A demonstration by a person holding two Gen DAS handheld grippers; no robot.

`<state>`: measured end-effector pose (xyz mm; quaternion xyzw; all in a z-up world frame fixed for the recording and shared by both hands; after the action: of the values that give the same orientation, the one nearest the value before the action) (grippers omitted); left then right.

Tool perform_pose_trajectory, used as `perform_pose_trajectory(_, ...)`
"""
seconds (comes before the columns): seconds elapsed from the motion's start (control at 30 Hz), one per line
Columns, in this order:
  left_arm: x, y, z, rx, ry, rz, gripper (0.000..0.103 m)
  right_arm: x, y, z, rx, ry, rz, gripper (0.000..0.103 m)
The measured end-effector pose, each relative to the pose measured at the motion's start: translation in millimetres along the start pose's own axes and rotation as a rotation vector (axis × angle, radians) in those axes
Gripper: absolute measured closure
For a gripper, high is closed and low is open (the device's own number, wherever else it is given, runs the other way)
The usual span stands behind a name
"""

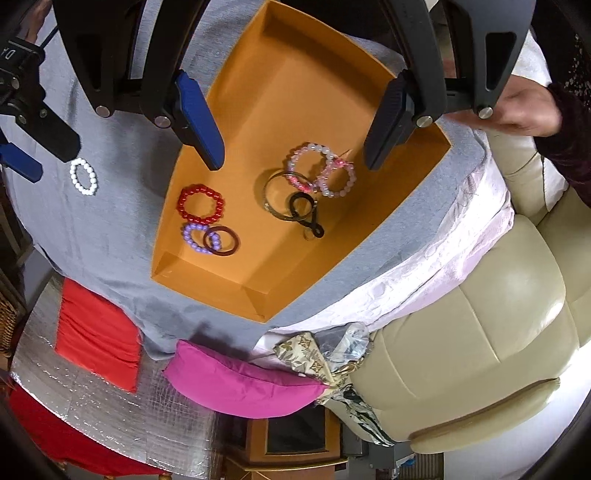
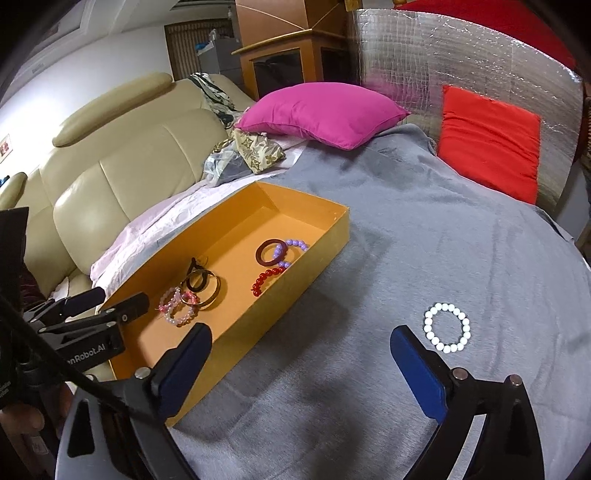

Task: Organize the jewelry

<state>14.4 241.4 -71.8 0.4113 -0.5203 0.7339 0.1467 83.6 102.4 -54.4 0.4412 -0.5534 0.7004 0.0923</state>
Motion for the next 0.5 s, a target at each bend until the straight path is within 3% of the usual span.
perform_pose_trajectory(0.5, 4.0, 3.2, 12.0, -0.023, 0.016, 0.005, 0.025, 6.4, -11.9, -9.4, 0.013, -0.010, 0.019, 0.004)
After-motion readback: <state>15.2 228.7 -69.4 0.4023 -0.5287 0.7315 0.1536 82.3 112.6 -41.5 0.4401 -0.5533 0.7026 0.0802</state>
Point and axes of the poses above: each gripper's, at about its wrist camera, not at the fingertips, and x roughly against the way its jaws point, z to its right, y to its underside, the point moved 9 cm from there along -x, roughly the way its jaws point, and after that the axes turned 7 degrees about y, right-handed, at the moved point
